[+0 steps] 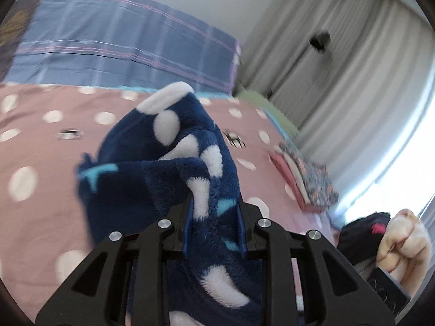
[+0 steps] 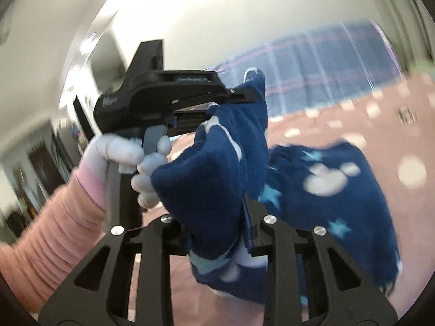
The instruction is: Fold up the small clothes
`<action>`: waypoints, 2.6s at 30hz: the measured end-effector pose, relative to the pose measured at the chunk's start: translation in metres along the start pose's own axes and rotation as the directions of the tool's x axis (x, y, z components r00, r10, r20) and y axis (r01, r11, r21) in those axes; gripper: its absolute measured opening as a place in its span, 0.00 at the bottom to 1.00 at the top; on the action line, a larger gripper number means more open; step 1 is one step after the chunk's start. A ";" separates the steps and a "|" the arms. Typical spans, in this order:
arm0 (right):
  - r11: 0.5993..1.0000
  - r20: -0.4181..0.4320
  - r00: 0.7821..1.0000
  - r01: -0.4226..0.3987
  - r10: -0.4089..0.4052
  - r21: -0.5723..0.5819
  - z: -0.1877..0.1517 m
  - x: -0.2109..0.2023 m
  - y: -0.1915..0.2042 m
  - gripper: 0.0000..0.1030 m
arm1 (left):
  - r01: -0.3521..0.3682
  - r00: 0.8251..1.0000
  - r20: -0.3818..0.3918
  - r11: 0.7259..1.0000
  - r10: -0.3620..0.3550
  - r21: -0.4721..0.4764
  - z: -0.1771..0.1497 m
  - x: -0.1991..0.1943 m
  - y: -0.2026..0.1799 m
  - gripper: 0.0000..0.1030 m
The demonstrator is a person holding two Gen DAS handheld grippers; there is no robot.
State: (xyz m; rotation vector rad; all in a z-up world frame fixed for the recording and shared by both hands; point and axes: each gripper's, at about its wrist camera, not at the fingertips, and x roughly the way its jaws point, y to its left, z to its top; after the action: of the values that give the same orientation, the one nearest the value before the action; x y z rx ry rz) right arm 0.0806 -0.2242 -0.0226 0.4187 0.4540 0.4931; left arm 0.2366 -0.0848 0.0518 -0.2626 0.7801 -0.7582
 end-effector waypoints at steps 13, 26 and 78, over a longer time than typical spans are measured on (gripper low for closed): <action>0.847 -0.053 0.990 -0.085 0.132 0.524 -0.059 -0.022 -0.160 0.22 | -0.034 0.982 -0.180 0.991 0.057 0.131 -0.045 0.147 -0.058 0.42; 0.874 -0.047 0.992 -0.077 0.113 0.479 -0.056 -0.027 -0.162 0.25 | -0.433 0.895 0.103 0.792 0.434 0.431 -0.032 0.056 -0.054 0.60; 0.965 0.040 0.966 0.258 -0.256 -0.052 0.023 -0.031 -0.076 0.28 | -0.578 0.769 0.073 0.641 0.635 0.505 -0.028 0.173 0.031 0.06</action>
State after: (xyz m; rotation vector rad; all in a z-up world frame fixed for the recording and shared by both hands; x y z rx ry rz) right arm 0.0951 -0.3074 -0.0304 0.3073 0.4543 0.2464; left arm 0.3136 -0.1827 -0.0755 0.5196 0.6841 -0.2972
